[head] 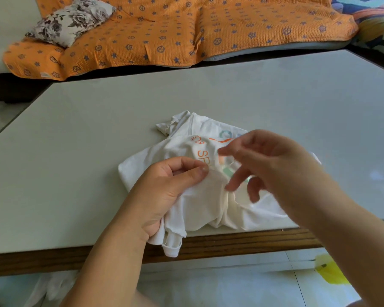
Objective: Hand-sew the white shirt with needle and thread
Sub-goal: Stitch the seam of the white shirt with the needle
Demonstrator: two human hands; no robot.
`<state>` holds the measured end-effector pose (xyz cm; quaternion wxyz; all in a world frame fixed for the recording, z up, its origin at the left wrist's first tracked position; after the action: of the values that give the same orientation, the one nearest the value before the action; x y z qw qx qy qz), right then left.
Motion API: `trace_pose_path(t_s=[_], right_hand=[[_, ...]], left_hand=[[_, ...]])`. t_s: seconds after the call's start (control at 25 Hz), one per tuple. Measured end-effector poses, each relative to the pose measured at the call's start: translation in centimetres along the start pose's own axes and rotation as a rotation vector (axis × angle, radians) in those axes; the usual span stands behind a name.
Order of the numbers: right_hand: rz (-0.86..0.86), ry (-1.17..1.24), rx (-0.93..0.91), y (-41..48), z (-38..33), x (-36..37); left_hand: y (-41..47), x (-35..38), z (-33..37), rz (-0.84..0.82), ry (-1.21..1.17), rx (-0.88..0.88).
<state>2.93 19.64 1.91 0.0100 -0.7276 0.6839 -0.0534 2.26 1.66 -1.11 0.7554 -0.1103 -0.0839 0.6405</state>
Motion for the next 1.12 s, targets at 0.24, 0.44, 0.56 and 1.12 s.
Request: trace_pose_path(t_s=[0.24,0.44,0.56,1.12], right_hand=[[-0.043,-0.149,0.096,-0.1,1.4,0.7],[-0.027,-0.193,0.044,-0.4,1.4,1.0],[0.064,-0.219,-0.06,-1.0,1.1,1.1],[-0.106,-0.293,0.043,-1.5,0.8,1.2]], left_hand=[[-0.1,-0.5,0.0,-0.048,0.056,-0.013],[-0.1,-0.7,0.0,0.003,0.042,-0.008],[-0.2,-0.6,0.1,0.006,0.004,0.012],[-0.3,-0.6,0.2,-0.008,-0.018,0.03]])
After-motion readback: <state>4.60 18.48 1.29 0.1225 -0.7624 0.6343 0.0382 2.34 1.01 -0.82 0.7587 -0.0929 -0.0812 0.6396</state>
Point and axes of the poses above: each hand's wrist, its own y-axis towards the middle knuckle, its own x-axis out of the palm, z = x × y, the point moved 1 cm from there along y, towards the middle knuckle, and after that the axes turned 6 degrees about y, right-handed, at the moved point
